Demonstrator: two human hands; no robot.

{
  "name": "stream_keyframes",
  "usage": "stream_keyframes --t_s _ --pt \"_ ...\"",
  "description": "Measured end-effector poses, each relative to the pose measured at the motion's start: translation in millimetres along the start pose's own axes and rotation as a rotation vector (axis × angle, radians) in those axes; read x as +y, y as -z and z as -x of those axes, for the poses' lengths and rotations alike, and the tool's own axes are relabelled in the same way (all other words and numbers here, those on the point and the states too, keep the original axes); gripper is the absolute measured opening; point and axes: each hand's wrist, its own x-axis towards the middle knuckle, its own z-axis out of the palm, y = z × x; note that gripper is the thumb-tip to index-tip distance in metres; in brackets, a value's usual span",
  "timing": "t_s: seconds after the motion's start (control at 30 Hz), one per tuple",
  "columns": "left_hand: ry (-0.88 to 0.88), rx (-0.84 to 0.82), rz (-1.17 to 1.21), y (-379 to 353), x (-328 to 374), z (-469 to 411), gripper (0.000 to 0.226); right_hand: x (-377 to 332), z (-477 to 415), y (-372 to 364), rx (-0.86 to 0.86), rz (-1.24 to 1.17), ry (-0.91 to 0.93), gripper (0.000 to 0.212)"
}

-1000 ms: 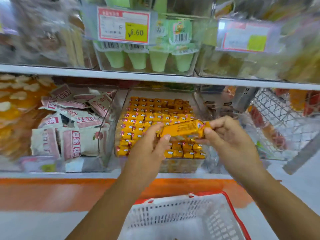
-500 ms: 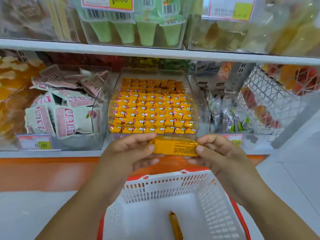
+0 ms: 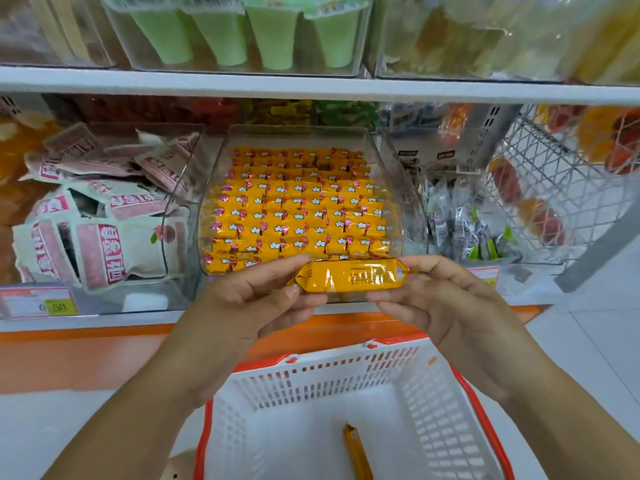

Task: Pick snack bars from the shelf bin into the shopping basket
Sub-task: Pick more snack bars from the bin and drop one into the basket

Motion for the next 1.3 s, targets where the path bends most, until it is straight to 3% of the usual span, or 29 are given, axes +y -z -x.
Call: stream_keyframes --t_s 0.13,0.27,0.47,0.57,0.63,0.77,0.87,0.93,1.0,1.13,1.3 --pt "-0.029 0.119 -0.104 0.3 -3.0 -2.0 0.027 9.0 -4.3 -1.7 0.029 0.084 0.040 0.028" --pt "-0.079 0.211 -0.202 -7.1 -5.0 -2.5 0.023 16.5 -9.3 0.8 0.076 0.161 0.093 0.043" --pt "-0.258 0.281 -0.144 -16.7 2.9 -1.5 0.028 9.6 -7.7 -5.8 0.073 0.057 0.147 0.026" --pt "-0.294 0.247 -0.178 -14.2 2.9 -1.4 0.021 9.6 -6.9 -8.3 0.097 0.125 0.198 0.035" --pt "-0.287 0.241 -0.204 -11.6 1.3 -1.9 0.017 11.0 -7.3 -8.6 0.100 0.179 0.219 0.032" --pt "-0.215 0.217 -0.171 -8.9 1.7 -3.0 0.014 15.0 -8.8 -4.0 0.082 0.241 0.181 0.052" --pt "-0.175 0.183 -0.157 -7.0 1.6 -3.0 0.028 15.4 -10.0 -2.9 0.025 0.229 0.155 0.056" --pt "-0.173 0.187 -0.154 -6.9 2.3 -2.7 0.025 15.6 -11.1 -2.2 0.025 0.220 0.142 0.056" --pt "-0.174 0.197 -0.137 -7.2 2.6 -2.3 0.021 14.4 -10.9 -3.2 0.014 0.200 0.132 0.052" --pt "-0.160 0.206 -0.109 -6.0 4.0 -1.9 0.021 10.1 -10.0 -5.4 0.023 0.075 0.095 0.022" --pt "-0.130 0.171 -0.123 -4.8 3.3 -1.7 0.025 10.0 -12.3 -4.7 0.054 0.038 0.070 0.027"
